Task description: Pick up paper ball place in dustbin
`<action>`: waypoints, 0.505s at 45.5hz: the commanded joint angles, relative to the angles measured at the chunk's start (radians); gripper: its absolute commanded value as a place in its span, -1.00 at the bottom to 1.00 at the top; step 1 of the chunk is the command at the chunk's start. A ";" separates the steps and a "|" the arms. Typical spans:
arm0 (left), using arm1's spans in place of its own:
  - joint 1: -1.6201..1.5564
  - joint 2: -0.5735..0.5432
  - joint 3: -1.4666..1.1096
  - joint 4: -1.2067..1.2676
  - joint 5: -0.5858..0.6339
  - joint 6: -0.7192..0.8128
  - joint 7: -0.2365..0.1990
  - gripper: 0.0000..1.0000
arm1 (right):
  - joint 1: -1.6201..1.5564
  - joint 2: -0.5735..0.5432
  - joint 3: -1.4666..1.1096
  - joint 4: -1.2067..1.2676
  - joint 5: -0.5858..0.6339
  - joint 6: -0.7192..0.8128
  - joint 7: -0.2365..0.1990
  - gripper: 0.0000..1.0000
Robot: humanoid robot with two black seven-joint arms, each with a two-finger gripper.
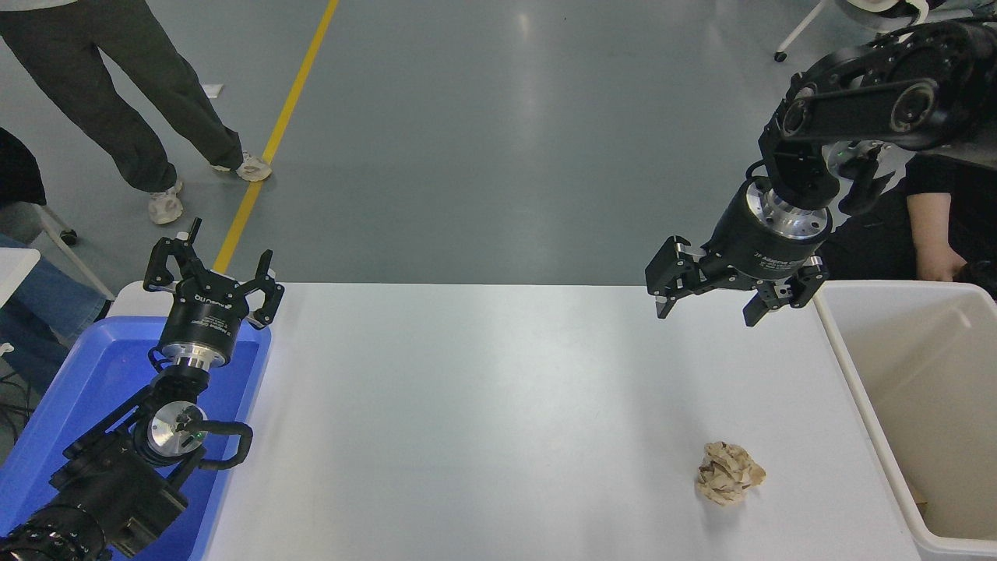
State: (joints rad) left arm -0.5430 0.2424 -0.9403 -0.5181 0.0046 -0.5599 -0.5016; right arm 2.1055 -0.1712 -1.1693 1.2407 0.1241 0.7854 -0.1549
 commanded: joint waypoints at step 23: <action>-0.002 0.000 0.000 0.000 0.000 0.000 0.001 0.96 | -0.001 -0.014 0.002 -0.020 0.006 0.000 0.002 1.00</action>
State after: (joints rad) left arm -0.5443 0.2424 -0.9403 -0.5181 0.0046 -0.5602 -0.5001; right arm 2.1048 -0.1800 -1.1844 1.2242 0.1295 0.7854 -0.1538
